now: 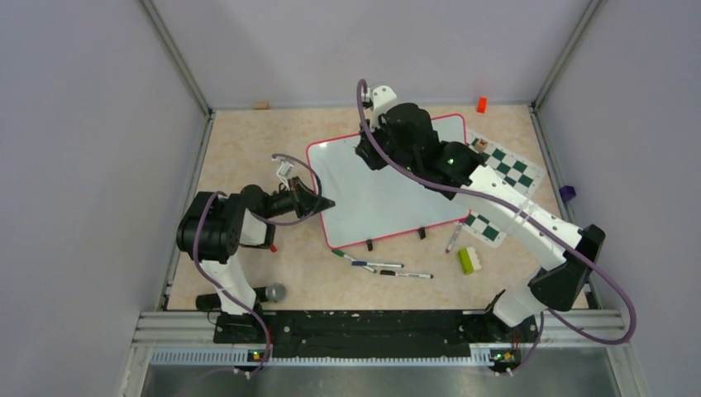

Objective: Write a sentence on the whiteboard
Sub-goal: Hold the whiteboard on the whiteboard stand, then open the sentence on the whiteboard.

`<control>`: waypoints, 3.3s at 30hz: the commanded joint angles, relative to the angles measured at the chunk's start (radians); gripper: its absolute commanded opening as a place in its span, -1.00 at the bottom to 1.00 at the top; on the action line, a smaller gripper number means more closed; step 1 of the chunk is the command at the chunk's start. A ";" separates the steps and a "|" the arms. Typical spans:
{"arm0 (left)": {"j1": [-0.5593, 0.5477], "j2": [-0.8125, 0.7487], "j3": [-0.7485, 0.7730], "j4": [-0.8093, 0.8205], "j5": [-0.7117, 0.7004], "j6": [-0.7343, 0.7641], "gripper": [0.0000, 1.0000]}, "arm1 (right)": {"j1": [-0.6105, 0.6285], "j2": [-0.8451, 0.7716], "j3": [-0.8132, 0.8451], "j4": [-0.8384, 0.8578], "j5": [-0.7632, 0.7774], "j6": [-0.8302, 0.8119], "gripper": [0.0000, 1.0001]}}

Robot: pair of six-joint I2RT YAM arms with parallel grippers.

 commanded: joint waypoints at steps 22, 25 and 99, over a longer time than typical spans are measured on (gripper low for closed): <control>-0.039 0.027 0.018 0.093 0.019 0.082 -1.00 | 0.104 0.147 0.102 0.044 0.050 -0.008 -1.00; -0.039 0.024 0.014 0.093 0.019 0.085 -1.00 | 0.106 0.169 0.113 0.045 0.059 -0.008 -1.00; -0.044 0.026 0.013 0.093 0.028 0.088 -1.00 | 0.124 0.275 0.147 -0.044 0.160 0.007 -1.00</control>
